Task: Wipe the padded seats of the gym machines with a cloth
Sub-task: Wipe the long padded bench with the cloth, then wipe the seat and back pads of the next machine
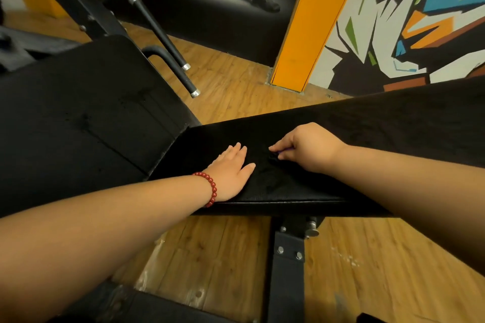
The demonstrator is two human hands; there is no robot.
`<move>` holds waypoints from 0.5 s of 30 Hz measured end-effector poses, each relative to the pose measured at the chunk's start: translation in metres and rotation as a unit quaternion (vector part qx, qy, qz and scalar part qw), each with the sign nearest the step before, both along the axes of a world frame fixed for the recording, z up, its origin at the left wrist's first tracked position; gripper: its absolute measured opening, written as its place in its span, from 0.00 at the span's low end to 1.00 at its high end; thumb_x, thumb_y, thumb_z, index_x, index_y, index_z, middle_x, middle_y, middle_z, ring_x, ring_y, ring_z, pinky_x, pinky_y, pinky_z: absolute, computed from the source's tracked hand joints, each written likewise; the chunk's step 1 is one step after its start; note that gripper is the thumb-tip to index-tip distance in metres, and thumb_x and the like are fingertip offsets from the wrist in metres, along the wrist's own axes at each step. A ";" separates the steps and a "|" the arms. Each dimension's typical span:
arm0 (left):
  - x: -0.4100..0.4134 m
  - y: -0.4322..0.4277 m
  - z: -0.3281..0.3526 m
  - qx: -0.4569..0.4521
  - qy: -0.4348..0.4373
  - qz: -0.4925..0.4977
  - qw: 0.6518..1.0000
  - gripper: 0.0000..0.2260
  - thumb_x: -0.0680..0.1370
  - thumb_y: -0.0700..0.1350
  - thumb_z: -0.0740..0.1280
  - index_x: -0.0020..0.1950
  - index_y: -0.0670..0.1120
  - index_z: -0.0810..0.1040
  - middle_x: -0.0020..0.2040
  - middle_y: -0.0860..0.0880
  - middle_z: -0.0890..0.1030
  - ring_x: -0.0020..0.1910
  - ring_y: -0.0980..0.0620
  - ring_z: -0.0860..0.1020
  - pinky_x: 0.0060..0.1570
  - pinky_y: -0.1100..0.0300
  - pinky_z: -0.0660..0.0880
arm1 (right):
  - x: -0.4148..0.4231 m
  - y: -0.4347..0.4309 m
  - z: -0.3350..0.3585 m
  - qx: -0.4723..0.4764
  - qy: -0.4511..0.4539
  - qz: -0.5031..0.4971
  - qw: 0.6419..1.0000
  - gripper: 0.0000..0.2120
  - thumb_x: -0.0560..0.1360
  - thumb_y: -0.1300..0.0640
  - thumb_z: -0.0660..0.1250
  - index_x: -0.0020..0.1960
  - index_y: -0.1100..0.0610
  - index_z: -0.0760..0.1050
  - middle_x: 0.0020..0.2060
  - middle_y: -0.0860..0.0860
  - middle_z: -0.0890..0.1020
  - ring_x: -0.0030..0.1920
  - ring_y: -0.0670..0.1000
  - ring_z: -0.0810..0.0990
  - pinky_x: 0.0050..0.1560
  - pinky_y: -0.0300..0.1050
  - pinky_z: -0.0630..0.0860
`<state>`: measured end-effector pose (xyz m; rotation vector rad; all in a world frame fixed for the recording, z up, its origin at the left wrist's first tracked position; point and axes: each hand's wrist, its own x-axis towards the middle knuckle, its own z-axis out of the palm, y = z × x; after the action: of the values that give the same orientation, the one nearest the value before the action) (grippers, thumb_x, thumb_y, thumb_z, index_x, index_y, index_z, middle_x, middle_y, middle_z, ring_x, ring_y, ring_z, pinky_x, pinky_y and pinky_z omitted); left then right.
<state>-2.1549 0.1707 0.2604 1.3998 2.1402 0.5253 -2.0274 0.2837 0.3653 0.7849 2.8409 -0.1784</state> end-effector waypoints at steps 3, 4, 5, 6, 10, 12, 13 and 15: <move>0.022 -0.006 0.010 -0.012 -0.010 0.025 1.000 0.28 0.84 0.57 0.48 0.80 0.46 0.46 0.80 0.48 0.45 0.78 0.49 0.44 0.76 0.53 0.45 | 0.018 -0.015 0.003 0.012 0.012 -0.002 1.000 0.17 0.79 0.56 0.66 0.67 0.50 0.75 0.64 0.48 0.78 0.66 0.48 0.73 0.66 0.40 0.66; 0.032 -0.009 0.013 -0.010 -0.008 0.034 0.999 0.28 0.84 0.56 0.48 0.80 0.46 0.46 0.80 0.47 0.45 0.78 0.49 0.44 0.76 0.53 0.45 | 0.024 -0.020 0.004 0.016 0.015 -0.004 1.000 0.17 0.79 0.56 0.66 0.67 0.50 0.75 0.64 0.48 0.77 0.66 0.48 0.73 0.66 0.41 0.66; 0.042 -0.011 0.015 -0.006 -0.003 0.043 0.999 0.27 0.84 0.56 0.48 0.80 0.46 0.46 0.80 0.47 0.45 0.78 0.48 0.44 0.75 0.53 0.45 | 0.030 -0.024 0.005 0.019 0.020 -0.007 1.000 0.17 0.79 0.56 0.65 0.67 0.50 0.75 0.65 0.48 0.77 0.66 0.48 0.73 0.66 0.41 0.66; 0.051 -0.014 0.016 -0.001 0.001 0.053 0.999 0.27 0.84 0.56 0.48 0.80 0.46 0.47 0.80 0.47 0.45 0.78 0.48 0.44 0.75 0.53 0.44 | 0.036 -0.028 0.007 0.021 0.025 -0.009 0.999 0.17 0.79 0.57 0.65 0.67 0.50 0.75 0.65 0.48 0.77 0.66 0.48 0.73 0.66 0.42 0.66; 0.073 -0.019 0.020 0.012 0.005 0.086 0.996 0.26 0.84 0.55 0.47 0.80 0.46 0.48 0.80 0.47 0.46 0.78 0.48 0.44 0.75 0.53 0.43 | 0.066 -0.041 0.016 0.028 0.037 -0.020 0.999 0.17 0.80 0.57 0.64 0.68 0.50 0.73 0.65 0.48 0.77 0.66 0.48 0.73 0.66 0.42 0.66; 0.081 -0.022 0.024 0.017 -0.006 0.087 0.996 0.26 0.84 0.55 0.46 0.80 0.46 0.49 0.80 0.47 0.47 0.78 0.48 0.44 0.75 0.52 0.43 | 0.083 -0.045 0.021 0.040 0.041 -0.020 0.998 0.18 0.80 0.57 0.63 0.69 0.50 0.73 0.66 0.48 0.77 0.66 0.49 0.73 0.66 0.42 0.67; 0.085 -0.023 0.026 0.022 -0.012 0.085 0.996 0.25 0.84 0.55 0.46 0.80 0.46 0.49 0.80 0.47 0.47 0.78 0.49 0.44 0.75 0.52 0.43 | 0.093 -0.047 0.022 0.049 0.045 -0.019 0.998 0.18 0.80 0.57 0.62 0.70 0.50 0.72 0.65 0.48 0.77 0.66 0.49 0.73 0.66 0.42 0.68; 0.094 -0.026 0.031 0.035 -0.022 0.080 0.996 0.24 0.85 0.54 0.46 0.79 0.48 0.50 0.80 0.48 0.48 0.78 0.49 0.45 0.75 0.51 0.43 | 0.113 -0.051 0.026 0.080 0.051 -0.014 0.995 0.19 0.81 0.58 0.61 0.72 0.50 0.70 0.65 0.49 0.77 0.66 0.50 0.74 0.66 0.44 0.70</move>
<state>-2.0610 0.1447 0.2912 1.2488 2.2288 0.6924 -1.9148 0.2328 0.3908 0.8715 2.9696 0.0066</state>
